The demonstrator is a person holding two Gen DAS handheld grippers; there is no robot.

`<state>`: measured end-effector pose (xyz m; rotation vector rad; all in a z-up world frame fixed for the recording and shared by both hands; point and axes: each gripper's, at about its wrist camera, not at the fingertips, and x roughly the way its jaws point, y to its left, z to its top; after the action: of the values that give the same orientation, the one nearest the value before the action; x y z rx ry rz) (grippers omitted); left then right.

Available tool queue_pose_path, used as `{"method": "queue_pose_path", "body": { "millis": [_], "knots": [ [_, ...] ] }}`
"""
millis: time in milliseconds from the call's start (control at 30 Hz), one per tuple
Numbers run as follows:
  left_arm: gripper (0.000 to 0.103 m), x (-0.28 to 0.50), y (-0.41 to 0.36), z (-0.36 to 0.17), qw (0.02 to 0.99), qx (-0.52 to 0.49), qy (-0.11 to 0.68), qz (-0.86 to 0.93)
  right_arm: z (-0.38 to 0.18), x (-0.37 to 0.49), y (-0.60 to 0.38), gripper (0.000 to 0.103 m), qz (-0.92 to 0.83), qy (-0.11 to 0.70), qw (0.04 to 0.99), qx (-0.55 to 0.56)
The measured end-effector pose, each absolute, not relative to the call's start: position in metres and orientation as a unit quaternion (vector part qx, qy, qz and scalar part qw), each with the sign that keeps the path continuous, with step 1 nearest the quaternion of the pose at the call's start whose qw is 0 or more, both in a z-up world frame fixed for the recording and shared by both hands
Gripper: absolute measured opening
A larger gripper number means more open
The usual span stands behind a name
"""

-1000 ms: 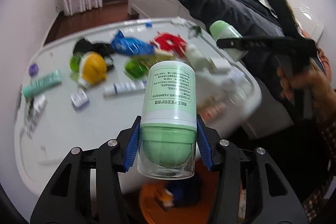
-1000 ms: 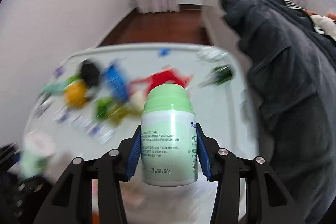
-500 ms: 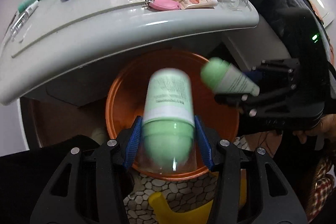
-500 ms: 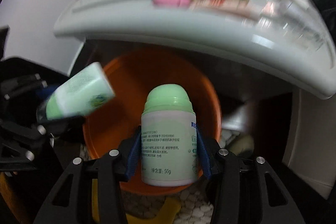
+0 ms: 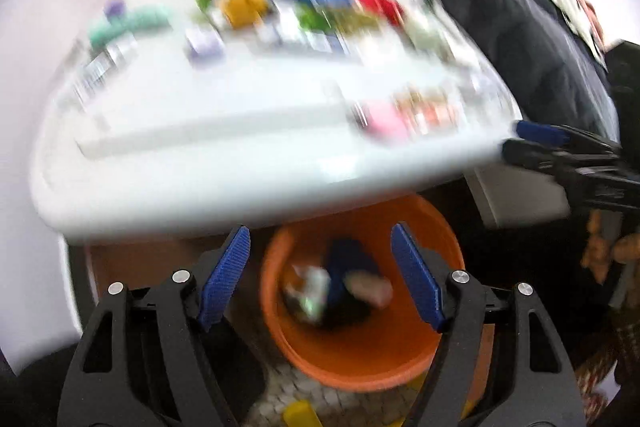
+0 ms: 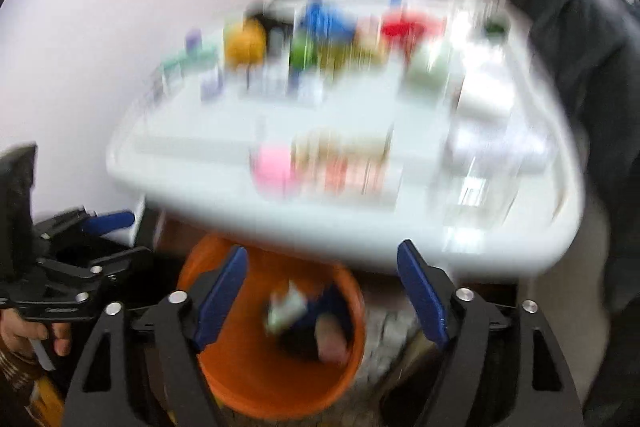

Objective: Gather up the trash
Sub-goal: 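Lower both jars into the orange bucket and open both tools, then grasp the yellow-and-white bottle with the left tool while the right tool grasps a white jar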

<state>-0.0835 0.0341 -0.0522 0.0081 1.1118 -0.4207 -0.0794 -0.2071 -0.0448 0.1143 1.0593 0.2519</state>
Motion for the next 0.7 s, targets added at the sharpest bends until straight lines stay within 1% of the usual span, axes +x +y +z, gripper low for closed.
{"method": "queue_pose_path", "body": {
  "millis": [33, 67, 133, 233, 300, 367, 433, 500, 700],
  "knots": [
    [0.072, -0.067, 0.038, -0.04, 0.84, -0.008, 0.51, -0.187, -0.031, -0.069, -0.211, 0.085, 0.118, 0.486, 0.864, 0.056],
    [0.078, -0.052, 0.04, -0.03, 0.847, -0.018, 0.501, -0.179, -0.01, -0.053, -0.218, 0.085, 0.113, 0.461, 0.878, 0.06],
    [0.082, -0.021, 0.041, -0.018, 0.862, -0.033, 0.481, -0.158, 0.008, -0.035, -0.224, 0.085, 0.106, 0.435, 0.892, 0.067],
    [0.082, 0.03, 0.04, -0.017, 0.868, -0.052, 0.478, -0.123, 0.028, -0.018, -0.234, 0.086, 0.091, 0.383, 0.916, 0.076],
    [0.082, 0.061, 0.038, -0.026, 0.865, -0.06, 0.487, -0.107, 0.026, -0.017, -0.241, 0.086, 0.082, 0.366, 0.923, 0.082],
    [0.082, 0.087, 0.031, -0.04, 0.861, -0.058, 0.497, -0.089, 0.013, -0.016, -0.248, 0.086, 0.076, 0.365, 0.923, 0.093],
    [0.082, 0.113, 0.021, -0.057, 0.858, -0.036, 0.508, -0.069, 0.002, -0.01, -0.255, 0.086, 0.07, 0.389, 0.913, 0.104],
    [0.082, 0.133, 0.016, -0.071, 0.858, -0.018, 0.511, -0.044, -0.001, -0.007, -0.261, 0.086, 0.079, 0.396, 0.907, 0.121],
    [0.082, 0.162, 0.017, -0.093, 0.853, -0.041, 0.519, -0.031, 0.003, -0.014, -0.27, 0.087, 0.058, 0.388, 0.915, 0.094]
  ]
}}
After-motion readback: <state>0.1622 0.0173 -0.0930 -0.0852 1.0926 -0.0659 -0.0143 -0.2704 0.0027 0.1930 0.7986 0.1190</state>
